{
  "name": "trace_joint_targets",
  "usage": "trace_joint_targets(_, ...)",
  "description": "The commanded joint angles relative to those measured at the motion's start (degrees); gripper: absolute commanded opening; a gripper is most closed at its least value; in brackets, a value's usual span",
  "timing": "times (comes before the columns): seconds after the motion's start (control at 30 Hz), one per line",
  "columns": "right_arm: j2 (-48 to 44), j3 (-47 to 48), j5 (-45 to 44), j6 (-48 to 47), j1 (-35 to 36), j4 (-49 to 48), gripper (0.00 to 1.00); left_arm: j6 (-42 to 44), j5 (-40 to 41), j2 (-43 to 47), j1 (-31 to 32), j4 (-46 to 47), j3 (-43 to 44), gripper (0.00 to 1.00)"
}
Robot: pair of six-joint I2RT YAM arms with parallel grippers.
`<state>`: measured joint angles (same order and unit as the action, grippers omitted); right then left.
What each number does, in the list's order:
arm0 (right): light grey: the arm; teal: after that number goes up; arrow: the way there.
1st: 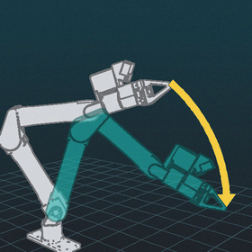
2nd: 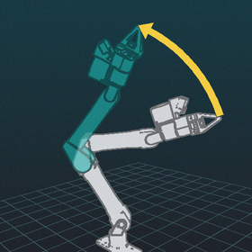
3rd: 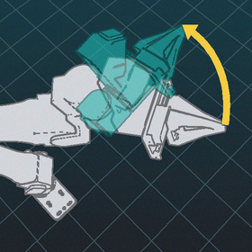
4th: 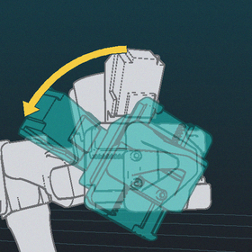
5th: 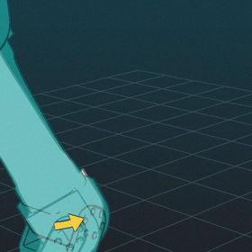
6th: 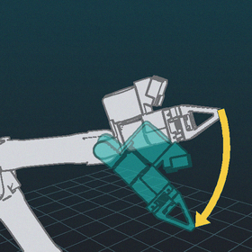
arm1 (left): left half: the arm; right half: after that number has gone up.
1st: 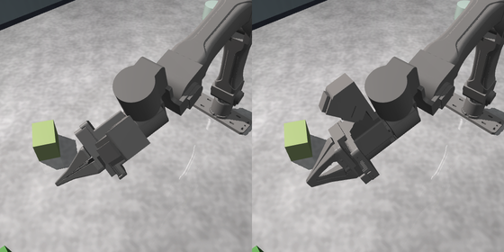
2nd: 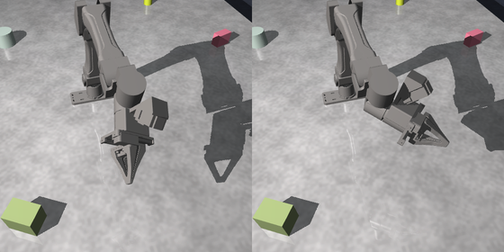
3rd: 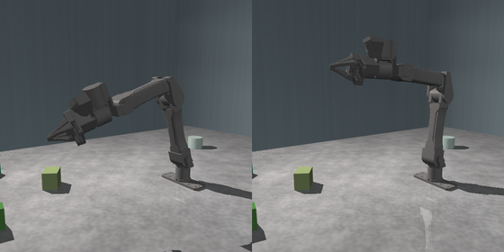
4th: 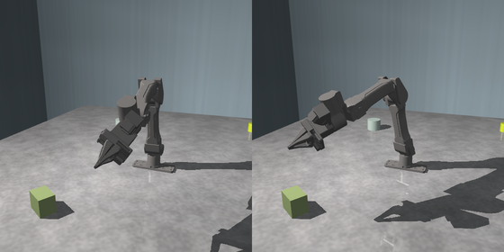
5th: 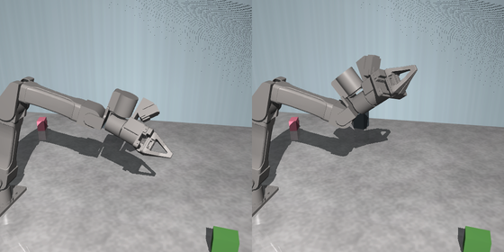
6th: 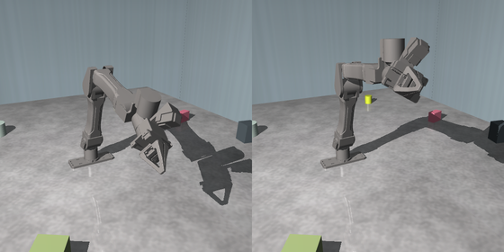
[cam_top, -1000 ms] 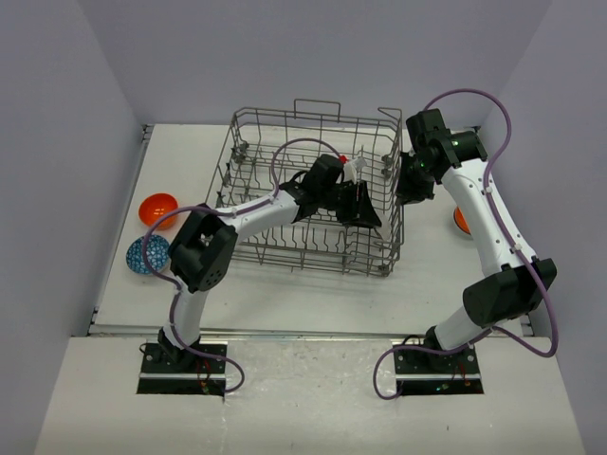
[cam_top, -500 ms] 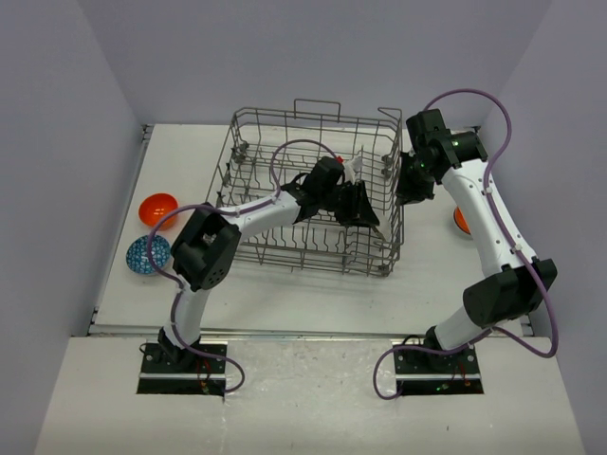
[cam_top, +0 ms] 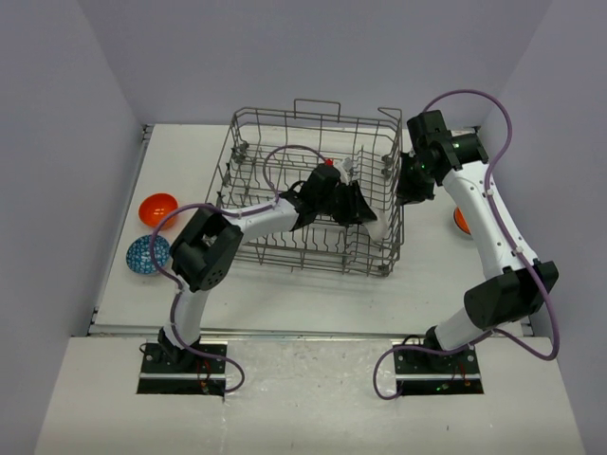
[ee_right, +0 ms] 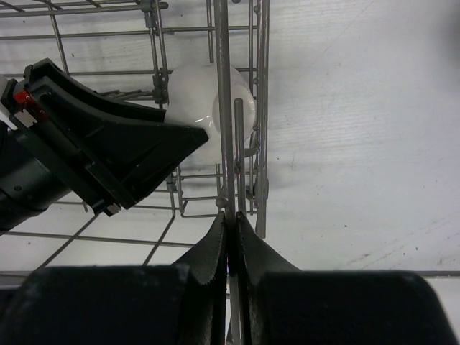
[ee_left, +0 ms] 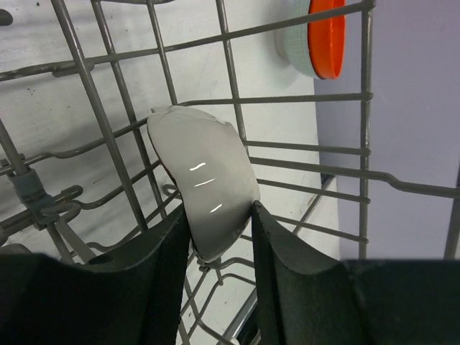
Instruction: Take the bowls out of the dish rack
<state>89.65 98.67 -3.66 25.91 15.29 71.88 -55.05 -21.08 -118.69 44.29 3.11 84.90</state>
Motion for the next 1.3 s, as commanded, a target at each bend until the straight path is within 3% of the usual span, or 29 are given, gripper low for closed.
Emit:
trace_joint_targets(0.0,0.79,1.08,1.11,0.02,0.09,1.16,0.0,-5.23,1.92,1.89,0.35,9.18,-1.23,0.39)
trace_joint_targets(0.33,0.18,0.64,0.23,-1.92,0.09,0.72,0.0,-12.54,-0.8,-3.2,1.5,17.71,0.17,0.15)
trace_joint_targets(0.63,-1.93,-2.25,1.11,-2.88,0.09,-1.56,0.0,-10.0,1.39,-6.72,2.2,8.06,4.48,0.22)
trace_joint_targets(0.8,-1.67,-2.61,1.11,-3.5,0.09,-1.56,0.0,-7.71,1.75,-7.6,2.2,4.45,6.94,0.03)
trace_joint_targets(1.0,-2.11,-2.52,0.67,-3.59,0.09,-1.74,0.0,-4.99,1.13,-4.54,1.32,2.6,6.07,0.0)
trace_joint_targets(1.27,-3.69,-5.51,0.85,-2.09,0.09,-4.2,0.0,-1.12,-0.8,7.94,-1.75,5.75,0.37,0.0)
